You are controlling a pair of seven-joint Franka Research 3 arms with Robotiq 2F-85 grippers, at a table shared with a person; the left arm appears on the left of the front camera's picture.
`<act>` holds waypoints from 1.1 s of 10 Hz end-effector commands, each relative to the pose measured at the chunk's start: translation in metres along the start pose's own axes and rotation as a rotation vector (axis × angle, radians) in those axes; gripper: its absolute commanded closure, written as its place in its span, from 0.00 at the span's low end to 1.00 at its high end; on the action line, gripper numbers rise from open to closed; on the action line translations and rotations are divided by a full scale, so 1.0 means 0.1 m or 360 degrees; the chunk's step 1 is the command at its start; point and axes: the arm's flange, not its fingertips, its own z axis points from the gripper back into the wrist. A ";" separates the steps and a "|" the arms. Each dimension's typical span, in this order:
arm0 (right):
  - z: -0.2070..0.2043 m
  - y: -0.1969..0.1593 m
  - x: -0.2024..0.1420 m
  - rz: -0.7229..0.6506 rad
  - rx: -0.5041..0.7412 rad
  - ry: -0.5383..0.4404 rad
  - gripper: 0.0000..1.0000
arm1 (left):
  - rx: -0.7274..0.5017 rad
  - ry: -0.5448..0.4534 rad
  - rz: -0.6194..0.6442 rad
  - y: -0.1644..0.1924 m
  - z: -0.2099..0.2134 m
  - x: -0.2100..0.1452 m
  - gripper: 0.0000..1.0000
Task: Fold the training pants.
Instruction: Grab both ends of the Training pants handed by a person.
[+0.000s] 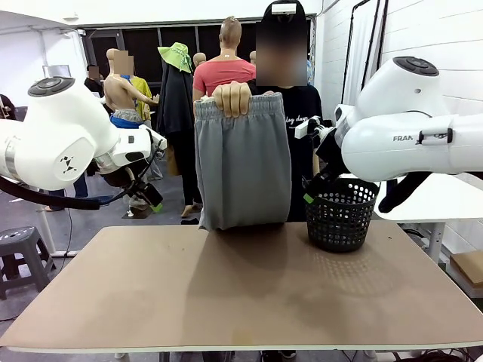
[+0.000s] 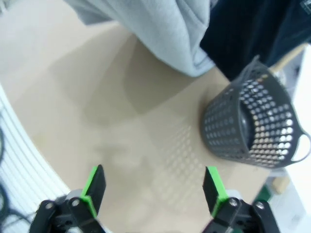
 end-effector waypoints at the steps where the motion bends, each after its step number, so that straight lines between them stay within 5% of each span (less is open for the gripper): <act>1: 0.03 -0.18 -0.10 0.0319 0.0068 -0.0031 0.00 | 0.0026 0.0046 -0.0367 0.11 0.10 -0.04 0.00; 6: 0.11 -0.38 0.02 0.0796 0.0165 0.0070 0.00 | -0.0181 0.0136 -0.1109 0.23 0.12 0.03 0.00; 11: 0.17 -0.33 0.00 0.0739 0.0117 0.0060 0.00 | -0.0143 0.0143 -0.1027 0.16 0.12 0.02 0.00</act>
